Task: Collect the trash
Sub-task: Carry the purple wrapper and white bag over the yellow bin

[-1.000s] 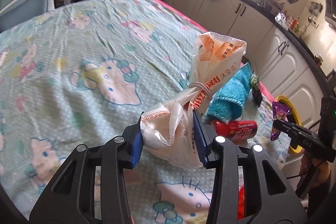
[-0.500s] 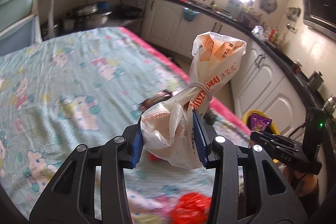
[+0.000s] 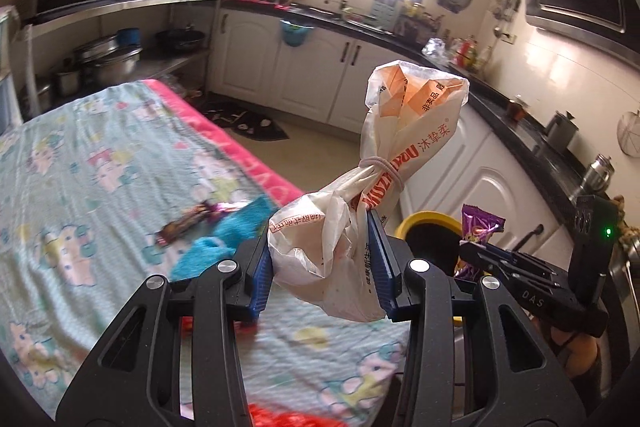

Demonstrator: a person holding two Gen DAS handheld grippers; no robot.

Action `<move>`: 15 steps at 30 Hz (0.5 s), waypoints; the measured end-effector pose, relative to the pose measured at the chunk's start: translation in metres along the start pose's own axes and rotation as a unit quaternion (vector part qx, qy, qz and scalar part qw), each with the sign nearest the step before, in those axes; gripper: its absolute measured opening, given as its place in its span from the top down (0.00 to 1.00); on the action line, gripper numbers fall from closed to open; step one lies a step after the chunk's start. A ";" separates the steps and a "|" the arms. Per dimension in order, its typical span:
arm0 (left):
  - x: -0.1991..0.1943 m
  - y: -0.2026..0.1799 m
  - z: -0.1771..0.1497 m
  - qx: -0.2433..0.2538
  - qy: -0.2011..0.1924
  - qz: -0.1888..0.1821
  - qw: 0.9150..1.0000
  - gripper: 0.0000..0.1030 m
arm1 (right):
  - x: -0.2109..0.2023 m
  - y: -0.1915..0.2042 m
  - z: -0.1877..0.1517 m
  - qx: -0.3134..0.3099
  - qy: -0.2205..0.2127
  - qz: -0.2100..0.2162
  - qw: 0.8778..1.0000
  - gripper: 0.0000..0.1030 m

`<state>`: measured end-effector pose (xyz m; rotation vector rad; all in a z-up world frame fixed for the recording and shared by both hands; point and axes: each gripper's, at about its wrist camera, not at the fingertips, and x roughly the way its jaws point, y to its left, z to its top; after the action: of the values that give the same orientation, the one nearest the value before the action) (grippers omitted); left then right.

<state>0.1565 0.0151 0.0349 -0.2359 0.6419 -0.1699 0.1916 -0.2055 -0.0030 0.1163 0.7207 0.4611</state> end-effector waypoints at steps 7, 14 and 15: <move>0.021 -0.032 -0.002 0.013 0.007 -0.033 0.999 0.67 | -0.022 -0.038 0.004 0.031 -0.028 -0.036 0.998 0.73; 0.044 -0.061 -0.009 0.021 0.018 -0.066 0.997 0.66 | -0.038 -0.069 0.001 0.053 -0.047 -0.075 0.995 0.73; 0.048 -0.068 -0.009 0.023 0.021 -0.070 0.997 0.66 | -0.039 -0.073 0.001 0.055 -0.049 -0.080 0.994 0.73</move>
<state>0.1831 -0.0621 0.0188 -0.2342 0.6621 -0.3253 0.1936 -0.2877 0.0026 0.1813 0.6533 0.2616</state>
